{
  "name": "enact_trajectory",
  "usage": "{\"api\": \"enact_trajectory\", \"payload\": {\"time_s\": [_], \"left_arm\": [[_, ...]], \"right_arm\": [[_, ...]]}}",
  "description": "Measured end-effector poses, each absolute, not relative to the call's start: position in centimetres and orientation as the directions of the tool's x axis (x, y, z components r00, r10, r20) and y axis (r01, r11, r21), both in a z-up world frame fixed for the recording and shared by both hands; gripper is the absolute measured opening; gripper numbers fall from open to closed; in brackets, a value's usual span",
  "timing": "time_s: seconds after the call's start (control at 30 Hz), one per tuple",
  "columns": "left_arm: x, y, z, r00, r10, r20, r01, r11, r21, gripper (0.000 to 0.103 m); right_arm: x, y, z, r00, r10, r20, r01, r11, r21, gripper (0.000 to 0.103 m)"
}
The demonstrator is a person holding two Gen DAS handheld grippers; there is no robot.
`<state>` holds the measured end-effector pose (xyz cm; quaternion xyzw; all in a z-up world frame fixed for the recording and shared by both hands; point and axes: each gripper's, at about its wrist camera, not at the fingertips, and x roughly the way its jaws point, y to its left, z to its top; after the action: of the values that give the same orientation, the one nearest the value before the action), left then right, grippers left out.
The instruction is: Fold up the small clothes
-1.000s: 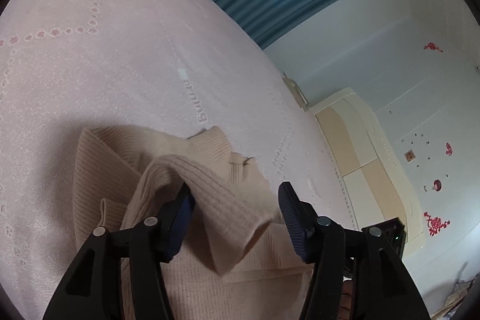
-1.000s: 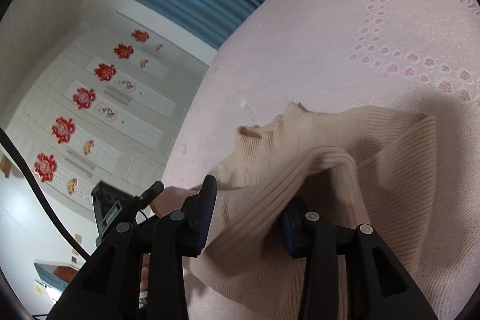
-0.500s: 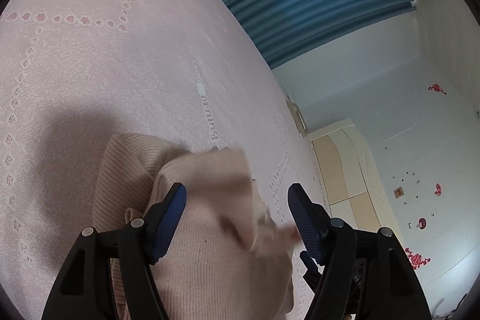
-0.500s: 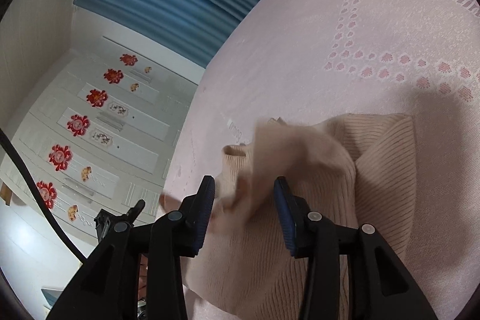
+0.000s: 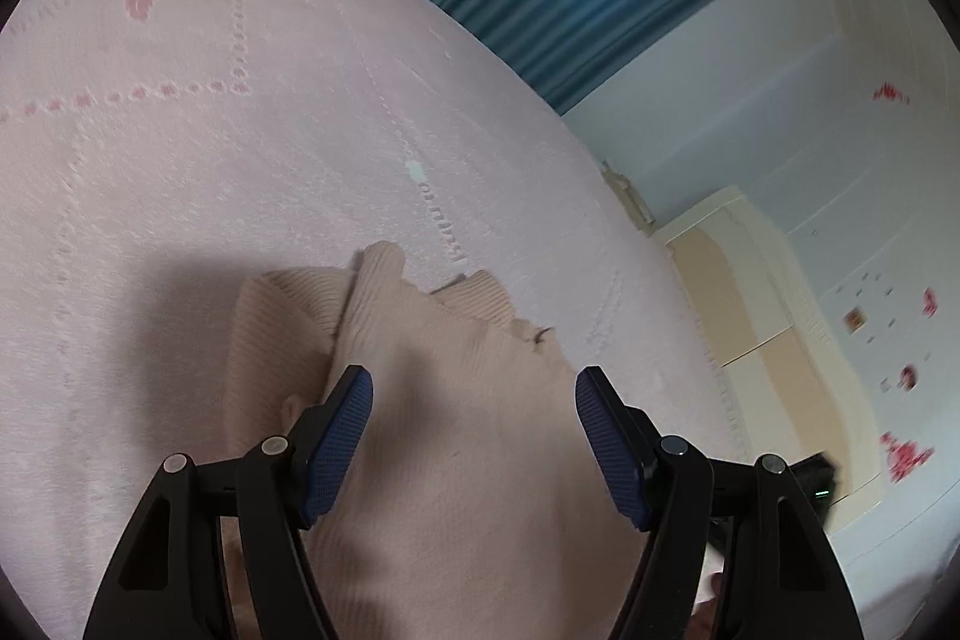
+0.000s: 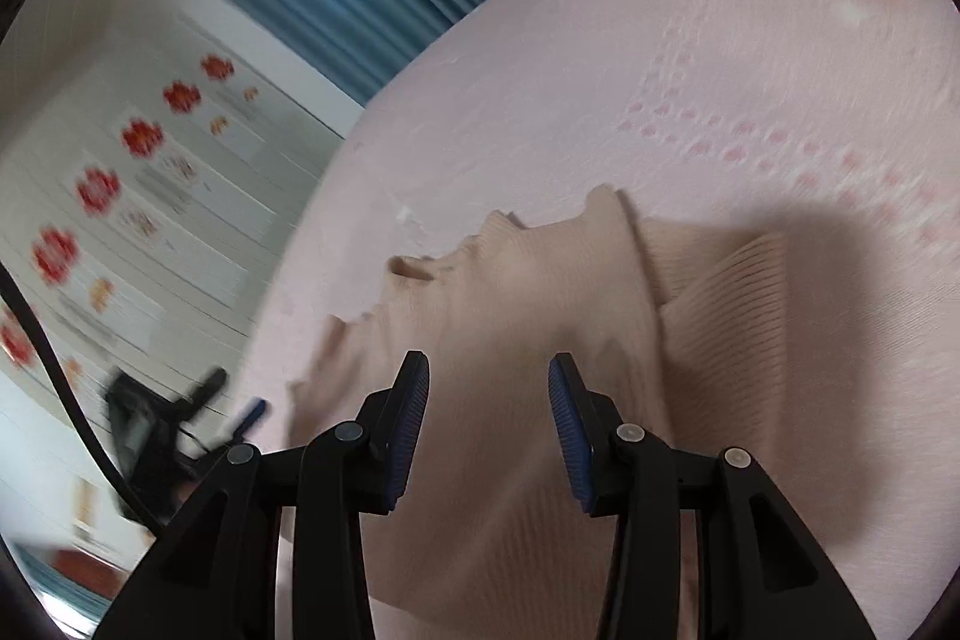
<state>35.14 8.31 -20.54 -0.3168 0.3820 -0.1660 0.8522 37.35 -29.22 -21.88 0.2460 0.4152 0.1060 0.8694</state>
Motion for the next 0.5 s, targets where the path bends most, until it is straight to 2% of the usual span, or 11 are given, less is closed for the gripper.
{"api": "enact_trajectory", "payload": {"time_s": [0.1, 0.17, 0.3, 0.43, 0.5], "left_arm": [[33.6, 8.0, -20.4, 0.65, -0.471, -0.596, 0.042, 0.805, -0.591, 0.068], [32.1, 7.7, -20.2, 0.655, -0.403, -0.639, 0.046, 0.865, -0.499, 0.068], [29.1, 7.5, -20.3, 0.648, -0.327, -0.688, 0.086, 0.929, -0.361, 0.067], [26.2, 8.7, -21.7, 0.607, -0.331, -0.722, 0.082, 0.93, -0.358, 0.065], [24.9, 9.3, -22.2, 0.598, -0.347, -0.723, 0.078, 0.923, -0.378, 0.06]], "right_arm": [[35.3, -28.7, -20.8, 0.663, 0.268, -0.699, 0.01, 0.93, 0.366, 0.042], [34.5, -28.7, -20.5, 0.673, 0.22, -0.707, 0.016, 0.95, 0.311, 0.042], [31.8, -29.9, -21.3, 0.658, 0.212, -0.723, 0.064, 0.941, 0.333, 0.034], [28.5, -31.1, -22.2, 0.636, 0.188, -0.749, 0.112, 0.937, 0.33, 0.031], [27.2, -31.6, -22.5, 0.628, 0.199, -0.752, 0.135, 0.924, 0.357, 0.031]]}}
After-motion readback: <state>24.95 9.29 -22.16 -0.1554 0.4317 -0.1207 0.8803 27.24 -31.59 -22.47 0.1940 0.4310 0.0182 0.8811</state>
